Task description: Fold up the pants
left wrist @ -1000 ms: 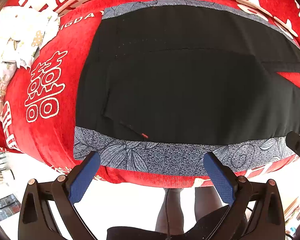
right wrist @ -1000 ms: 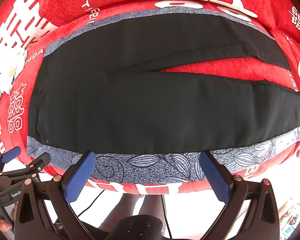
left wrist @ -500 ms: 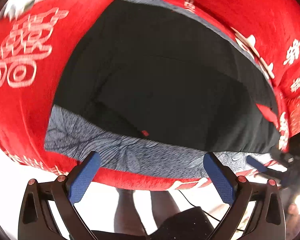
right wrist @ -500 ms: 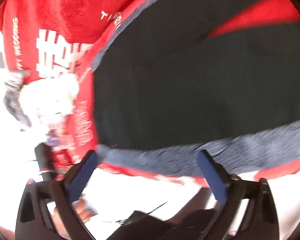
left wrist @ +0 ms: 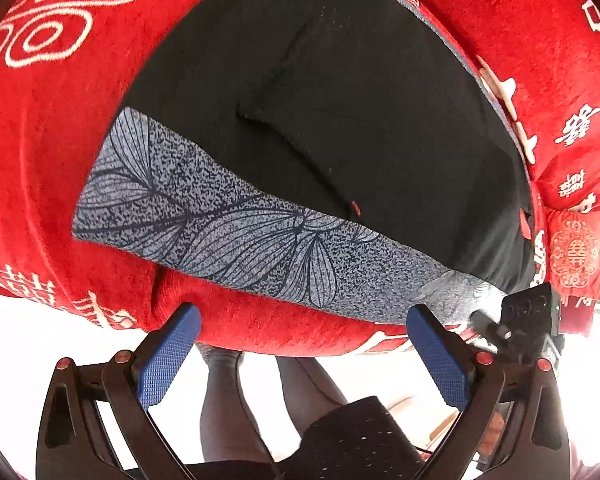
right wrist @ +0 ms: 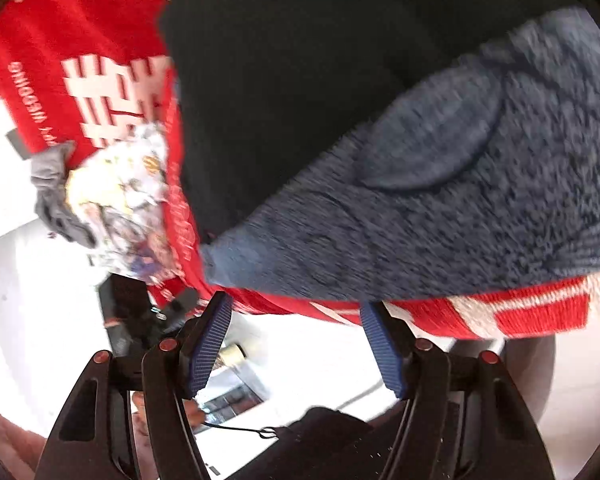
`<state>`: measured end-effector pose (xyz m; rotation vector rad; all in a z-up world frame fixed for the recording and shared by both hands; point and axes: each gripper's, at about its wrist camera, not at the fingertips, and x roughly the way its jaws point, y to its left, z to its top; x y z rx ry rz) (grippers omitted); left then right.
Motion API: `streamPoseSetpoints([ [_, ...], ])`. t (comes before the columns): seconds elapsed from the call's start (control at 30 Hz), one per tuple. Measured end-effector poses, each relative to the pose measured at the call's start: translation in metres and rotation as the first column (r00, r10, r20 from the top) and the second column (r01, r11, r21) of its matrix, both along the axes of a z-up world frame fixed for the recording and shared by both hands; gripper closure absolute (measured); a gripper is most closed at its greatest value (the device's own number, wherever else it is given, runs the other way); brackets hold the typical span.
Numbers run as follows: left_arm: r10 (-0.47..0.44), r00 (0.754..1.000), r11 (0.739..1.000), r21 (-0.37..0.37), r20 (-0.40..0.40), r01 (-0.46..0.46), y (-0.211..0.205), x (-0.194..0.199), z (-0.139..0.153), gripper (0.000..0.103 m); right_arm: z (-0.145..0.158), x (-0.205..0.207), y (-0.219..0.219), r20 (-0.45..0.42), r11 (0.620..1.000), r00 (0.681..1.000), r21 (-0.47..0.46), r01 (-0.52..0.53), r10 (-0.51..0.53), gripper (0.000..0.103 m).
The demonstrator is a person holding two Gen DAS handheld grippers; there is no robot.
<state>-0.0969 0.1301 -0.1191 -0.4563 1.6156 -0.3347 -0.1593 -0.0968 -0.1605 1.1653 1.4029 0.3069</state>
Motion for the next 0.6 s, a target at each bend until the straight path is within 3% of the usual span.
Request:
streamPoseSetpoints([
  [0.1,0.021,1.000,0.999,-0.031,0.000,-0.021,0.004,0.000,-0.003,0.000,0.007,0.015,0.003,0.072,0.998,0.996,0.036,0.055,-0.058,0.032],
  [0.23,0.049,0.999,0.996,-0.077,0.006,-0.048,0.011,-0.001,-0.004,0.000,-0.009,0.021,0.013,0.030,0.986,0.993,0.125,0.110,-0.114,0.033],
  [0.33,0.094,0.995,0.992,-0.086,-0.014,-0.095,0.019,-0.002,-0.011,0.000,-0.007,0.024,0.017,-0.027,0.967,0.988,0.206,0.152,-0.149,0.088],
  [0.43,0.191,0.981,0.966,-0.170,-0.034,-0.194,0.027,0.001,-0.009,0.000,0.025,0.034,0.018,0.067,0.967,0.989,0.229,0.113,-0.132,0.090],
  [0.5,0.224,0.975,0.953,-0.212,0.001,-0.218,0.028,0.009,0.000,0.000,0.039,0.040,0.019,0.109,0.971,0.989,0.227,0.077,-0.104,0.091],
  [0.6,0.194,0.977,0.974,-0.139,0.083,-0.182,0.017,0.028,0.009,0.004,0.041,0.043,0.023,0.116,0.984,0.993,0.176,0.015,-0.036,0.091],
])
